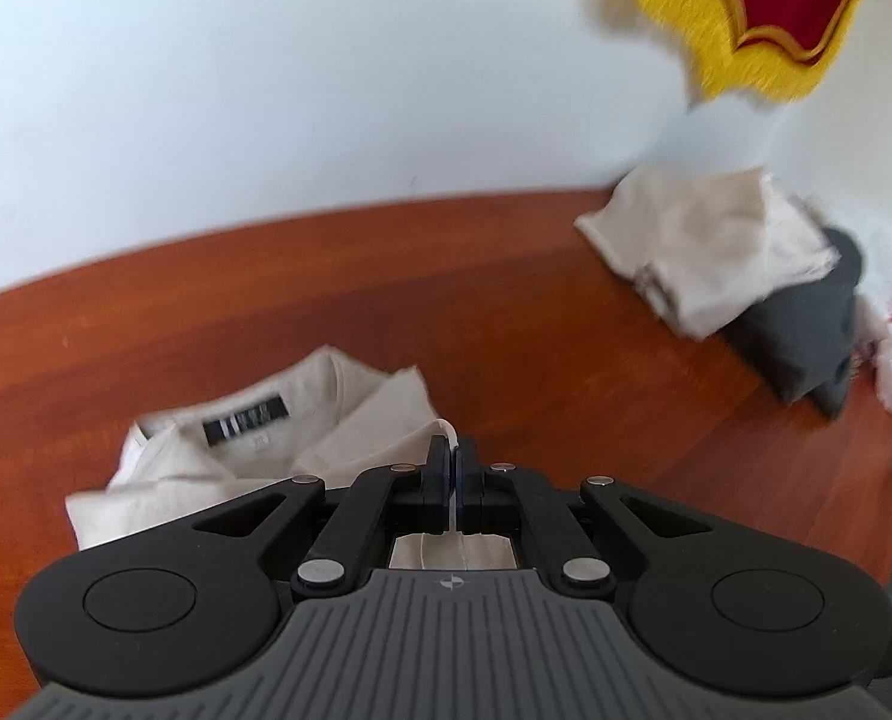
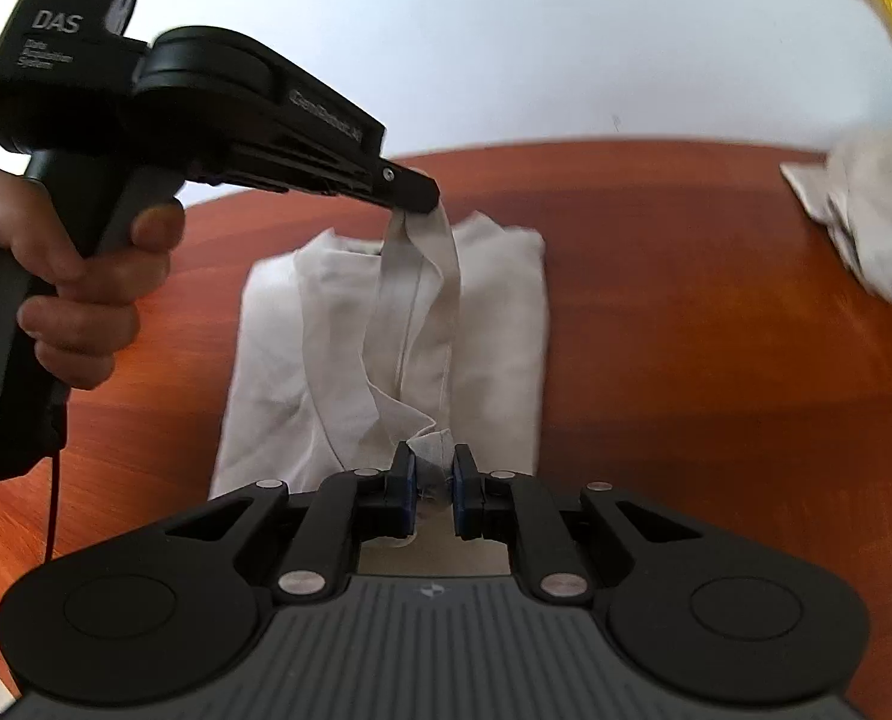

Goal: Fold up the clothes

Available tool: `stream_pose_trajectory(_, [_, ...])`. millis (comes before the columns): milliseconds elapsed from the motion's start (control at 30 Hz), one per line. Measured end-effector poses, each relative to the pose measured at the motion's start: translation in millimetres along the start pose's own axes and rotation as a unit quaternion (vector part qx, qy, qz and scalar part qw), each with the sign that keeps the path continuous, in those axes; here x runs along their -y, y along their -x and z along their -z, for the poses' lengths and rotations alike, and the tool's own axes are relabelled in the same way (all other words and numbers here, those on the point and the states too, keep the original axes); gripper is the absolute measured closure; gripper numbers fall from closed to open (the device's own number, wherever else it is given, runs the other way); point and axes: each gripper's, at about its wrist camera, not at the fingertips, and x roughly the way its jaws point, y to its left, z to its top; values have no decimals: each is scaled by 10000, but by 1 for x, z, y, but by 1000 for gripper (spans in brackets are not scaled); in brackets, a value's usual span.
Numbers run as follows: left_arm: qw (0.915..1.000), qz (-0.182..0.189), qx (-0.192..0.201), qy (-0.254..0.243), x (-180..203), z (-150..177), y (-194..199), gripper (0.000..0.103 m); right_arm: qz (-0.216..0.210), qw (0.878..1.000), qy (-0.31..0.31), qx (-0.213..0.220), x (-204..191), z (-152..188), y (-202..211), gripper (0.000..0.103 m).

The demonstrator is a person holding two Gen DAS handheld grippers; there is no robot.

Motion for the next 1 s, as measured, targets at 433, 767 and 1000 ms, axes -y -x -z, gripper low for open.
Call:
stream_pose_trajectory(433, [9987,-47,-427,-281,20,5,-42,101,-48,9991,143,-387,6,18,9,78])
stream_pose_trajectory(767, [9976,88,-523,-449,37,15,-39,85,30,9990,235,-371,10,15,14,67])
stream_pose_trajectory(1000, [9978,-173,-522,-372,35,25,-27,67,148,9985,399,-330,9,13,20,56])
